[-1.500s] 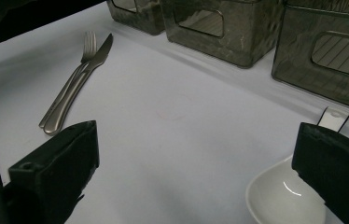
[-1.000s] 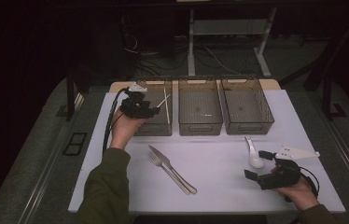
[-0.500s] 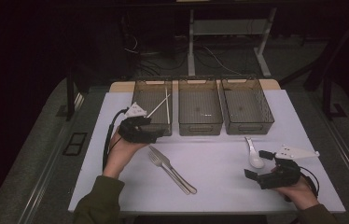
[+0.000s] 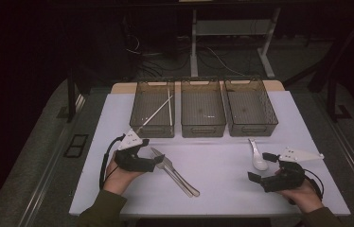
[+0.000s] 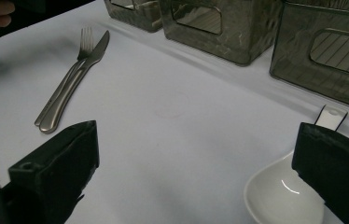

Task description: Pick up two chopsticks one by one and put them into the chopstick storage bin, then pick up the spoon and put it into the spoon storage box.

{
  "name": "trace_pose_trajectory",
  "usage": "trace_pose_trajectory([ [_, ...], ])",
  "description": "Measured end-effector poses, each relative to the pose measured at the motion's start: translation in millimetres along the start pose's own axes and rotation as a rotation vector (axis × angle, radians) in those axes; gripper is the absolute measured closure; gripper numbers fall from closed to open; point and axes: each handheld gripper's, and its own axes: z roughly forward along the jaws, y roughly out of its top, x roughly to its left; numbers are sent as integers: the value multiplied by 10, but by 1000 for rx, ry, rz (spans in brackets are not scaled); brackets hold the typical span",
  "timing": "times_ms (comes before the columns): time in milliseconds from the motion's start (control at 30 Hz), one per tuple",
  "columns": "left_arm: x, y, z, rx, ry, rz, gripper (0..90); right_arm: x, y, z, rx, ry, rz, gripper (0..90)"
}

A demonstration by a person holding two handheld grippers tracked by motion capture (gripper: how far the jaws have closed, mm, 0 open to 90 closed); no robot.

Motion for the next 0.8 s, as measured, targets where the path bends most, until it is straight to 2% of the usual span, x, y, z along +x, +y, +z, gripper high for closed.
trace_pose_trajectory([
  [200,-84,-148,-82,-20,-24,6,136,-2,0,-2,0,-2,2,8],
  [333,-121,-250,-105,-27,-36,-6,112,-3,-1,1,5,-1,0,9],
  [467,-147,-313,-80,0,-37,12,73,-6,1,10,21,4,-2,9],
  [500,-144,-314,-69,4,-33,15,60,-5,2,7,27,4,-1,48],
  [700,-146,-314,-45,11,-31,17,36,-6,16,-13,47,-5,2,88],
  [733,-146,-314,-42,12,-32,16,34,-15,21,-13,51,-6,7,157],
  [800,-151,-315,-34,13,-32,18,24,-39,35,-18,60,-11,13,186],
])
